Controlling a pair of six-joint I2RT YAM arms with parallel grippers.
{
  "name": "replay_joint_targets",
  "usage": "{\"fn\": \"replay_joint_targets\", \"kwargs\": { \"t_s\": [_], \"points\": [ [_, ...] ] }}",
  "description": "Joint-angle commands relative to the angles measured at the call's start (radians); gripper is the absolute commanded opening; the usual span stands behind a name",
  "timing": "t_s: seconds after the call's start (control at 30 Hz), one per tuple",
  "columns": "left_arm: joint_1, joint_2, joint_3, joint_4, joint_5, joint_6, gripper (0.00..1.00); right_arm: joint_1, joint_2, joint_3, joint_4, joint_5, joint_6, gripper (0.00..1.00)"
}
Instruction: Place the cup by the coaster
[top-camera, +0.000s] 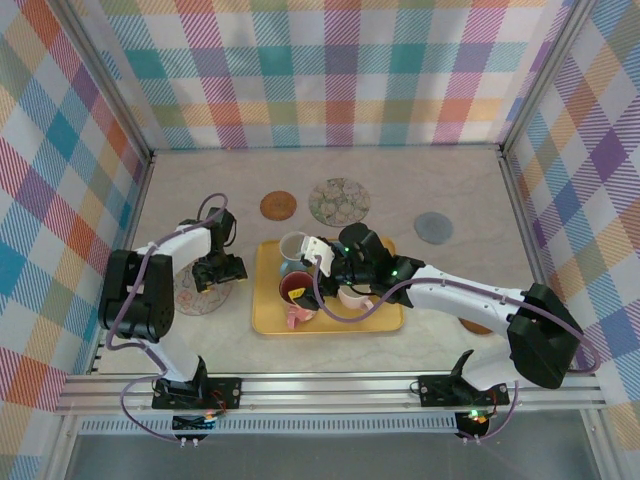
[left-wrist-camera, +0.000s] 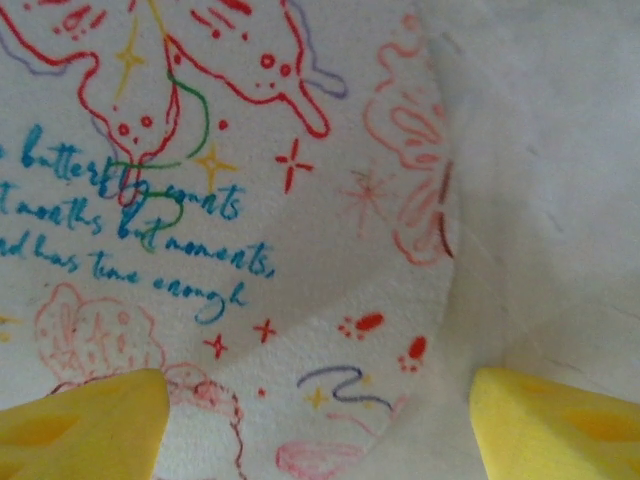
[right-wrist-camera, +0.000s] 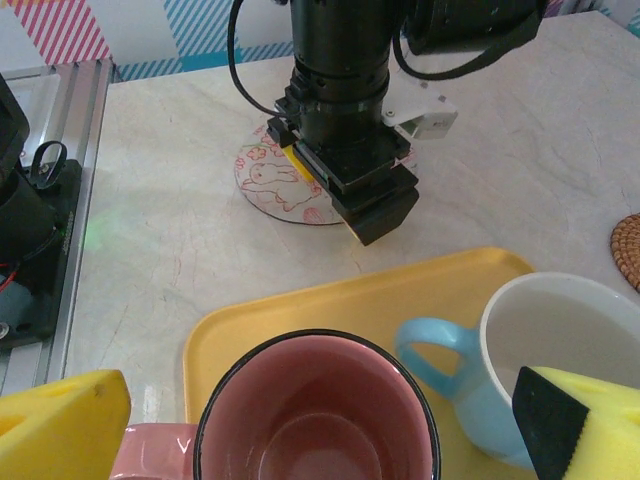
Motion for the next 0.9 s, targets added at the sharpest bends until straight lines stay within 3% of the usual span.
{"fn": "replay_joint_targets", "kwargs": {
  "t_s": [0.0, 0.4, 0.87],
  "points": [
    [0.010, 0.034, -0.016, 0.023, -0.018, -0.028, 0.77, 0.004, 0.000, -0.020, 0.057, 0.006, -0.026, 0.99],
    [0.017, 0.065, -0.018, 0.031, -0.070, -0.046, 0.61, 0.004, -0.007, -0.036, 0.053, 0.032, -0.054, 0.99],
    [0.023, 0.082, 0.024, 0.007, -0.060, -0.030, 0.23, 0.003, -0.012, -0.053, 0.070, 0.053, -0.086, 0.99]
  ]
}}
